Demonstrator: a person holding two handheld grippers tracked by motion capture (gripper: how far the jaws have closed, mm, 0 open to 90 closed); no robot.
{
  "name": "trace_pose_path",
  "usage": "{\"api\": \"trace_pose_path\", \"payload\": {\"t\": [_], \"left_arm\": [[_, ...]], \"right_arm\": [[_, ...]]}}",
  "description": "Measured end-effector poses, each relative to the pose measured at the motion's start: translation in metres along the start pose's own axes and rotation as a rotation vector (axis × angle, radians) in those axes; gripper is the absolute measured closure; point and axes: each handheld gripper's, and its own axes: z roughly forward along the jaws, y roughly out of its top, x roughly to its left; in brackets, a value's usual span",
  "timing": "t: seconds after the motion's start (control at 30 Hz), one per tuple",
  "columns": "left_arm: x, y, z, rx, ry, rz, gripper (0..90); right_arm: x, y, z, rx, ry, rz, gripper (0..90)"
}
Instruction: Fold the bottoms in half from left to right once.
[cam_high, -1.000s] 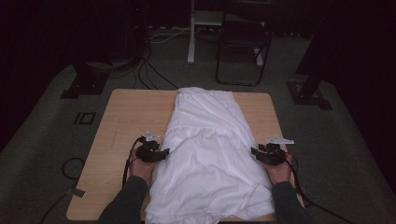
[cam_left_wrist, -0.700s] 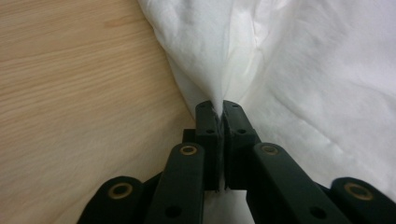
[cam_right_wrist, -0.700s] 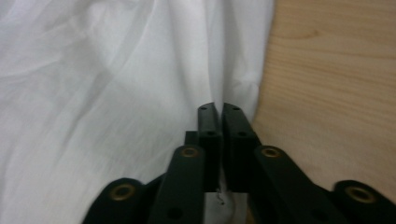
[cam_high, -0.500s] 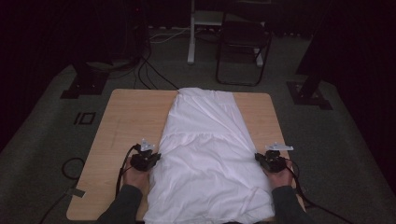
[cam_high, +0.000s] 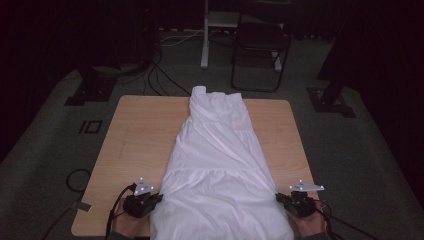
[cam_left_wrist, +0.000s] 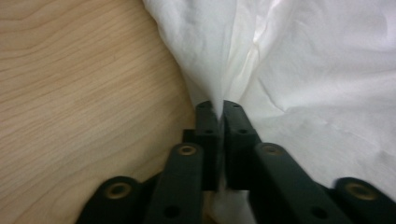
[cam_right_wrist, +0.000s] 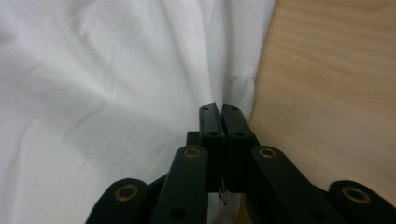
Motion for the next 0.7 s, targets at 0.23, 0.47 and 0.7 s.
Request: {"api": "trace_pose_path", "payload": {"t": [0.23,0.47,0.7], "left_arm": [[0.023,0.037,0.016,-0.093,0.025,-0.055,53.7],[0.023,0.064,0.045,-0.085,0.022,-0.047,49.3],[0.011,0.067,0.060,-0.070,0.011,-0.026,47.2]], "right_arm": [[-0.006,0.046,0.005,-0.163,-0.002,-0.051,55.1],[-0.008,0.113,0.057,-0.172,0.038,-0.097,54.7],[-0.008,0.151,0.109,-0.095,0.028,-0.091,55.2]]}}
